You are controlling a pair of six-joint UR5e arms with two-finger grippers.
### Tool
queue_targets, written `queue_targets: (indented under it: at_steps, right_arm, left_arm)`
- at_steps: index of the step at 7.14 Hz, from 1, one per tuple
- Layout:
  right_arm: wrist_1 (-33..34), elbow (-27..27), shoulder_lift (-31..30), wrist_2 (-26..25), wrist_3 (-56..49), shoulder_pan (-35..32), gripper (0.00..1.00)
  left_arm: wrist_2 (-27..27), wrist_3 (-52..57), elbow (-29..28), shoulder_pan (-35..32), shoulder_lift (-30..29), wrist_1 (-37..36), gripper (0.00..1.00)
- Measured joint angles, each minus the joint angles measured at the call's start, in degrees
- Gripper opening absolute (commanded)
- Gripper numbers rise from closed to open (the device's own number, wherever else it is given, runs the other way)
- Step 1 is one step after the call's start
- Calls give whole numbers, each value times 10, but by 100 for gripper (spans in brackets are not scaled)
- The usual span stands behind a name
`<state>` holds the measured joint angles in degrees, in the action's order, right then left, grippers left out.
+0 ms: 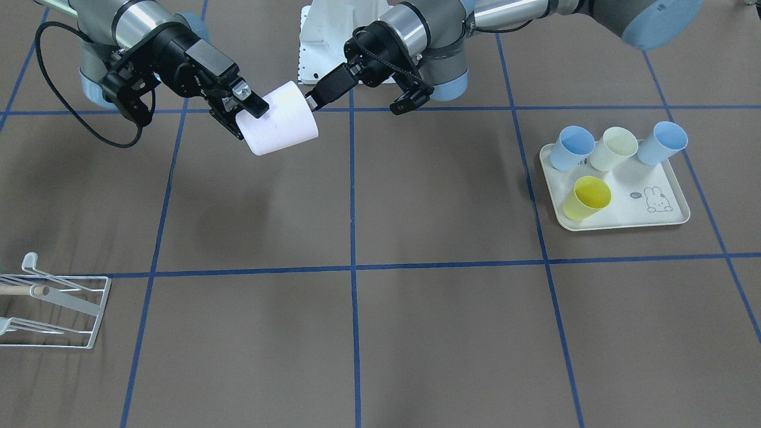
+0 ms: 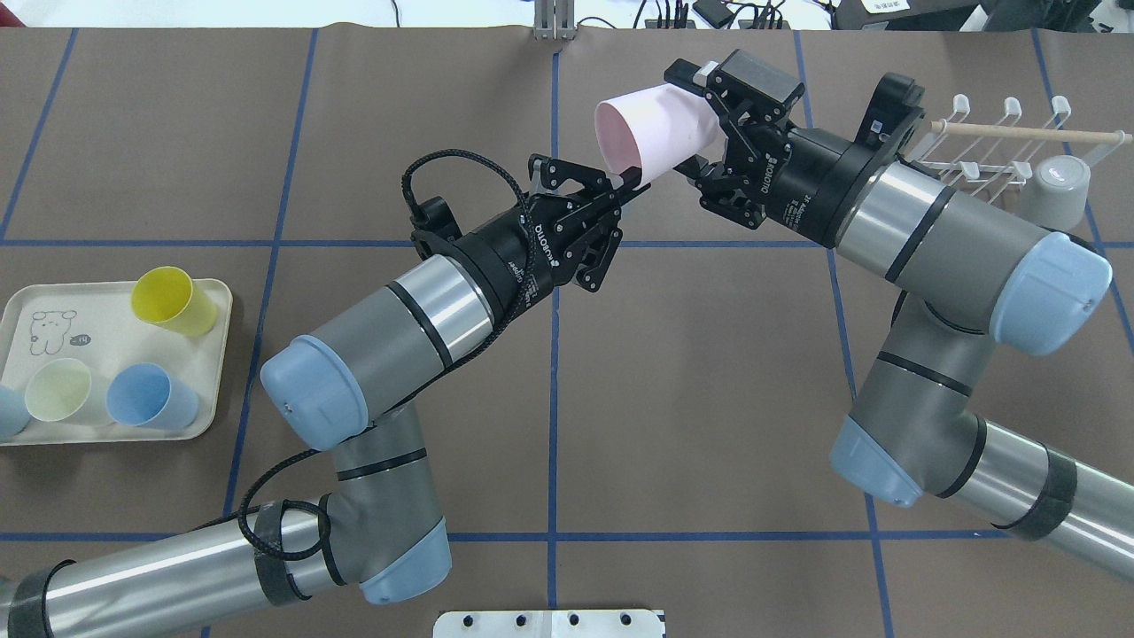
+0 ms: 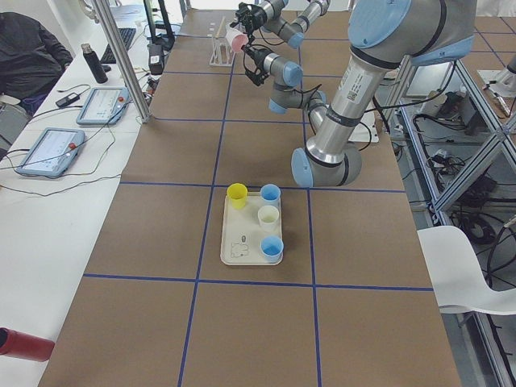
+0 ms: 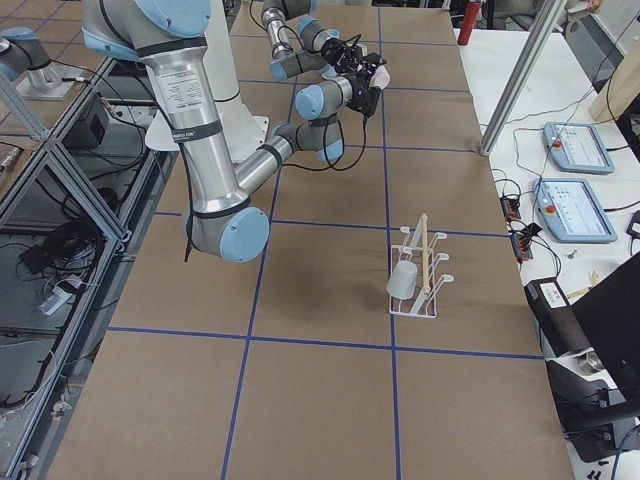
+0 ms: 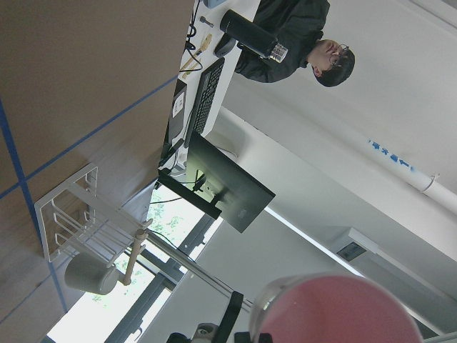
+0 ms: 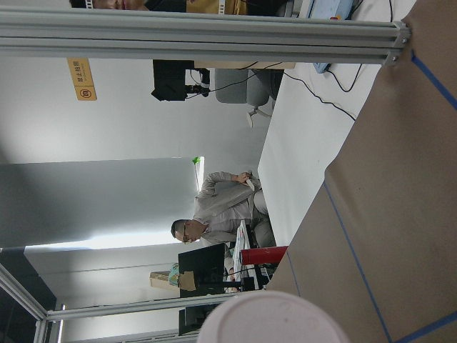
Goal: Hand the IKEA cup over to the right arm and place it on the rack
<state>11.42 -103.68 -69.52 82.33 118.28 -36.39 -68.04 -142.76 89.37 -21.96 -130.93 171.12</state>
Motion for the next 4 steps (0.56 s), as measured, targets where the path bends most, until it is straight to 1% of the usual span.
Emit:
queue_targets:
  at_steps: [1, 2, 3, 4]
  right_arm:
    - [0, 0, 0, -2, 0, 0, 99]
    - [0, 0, 0, -4, 0, 0, 90]
    - [-1, 0, 0, -6, 0, 0, 36]
    - [-1, 0, 0, -7, 1, 0, 0]
  left_arm:
    - [0, 1, 0, 3, -2, 0, 0]
    - [0, 2, 1, 4, -3, 0, 0]
    - [-1, 2, 1, 5, -3, 0, 0]
    - [-1, 2, 1, 6, -3, 1, 18]
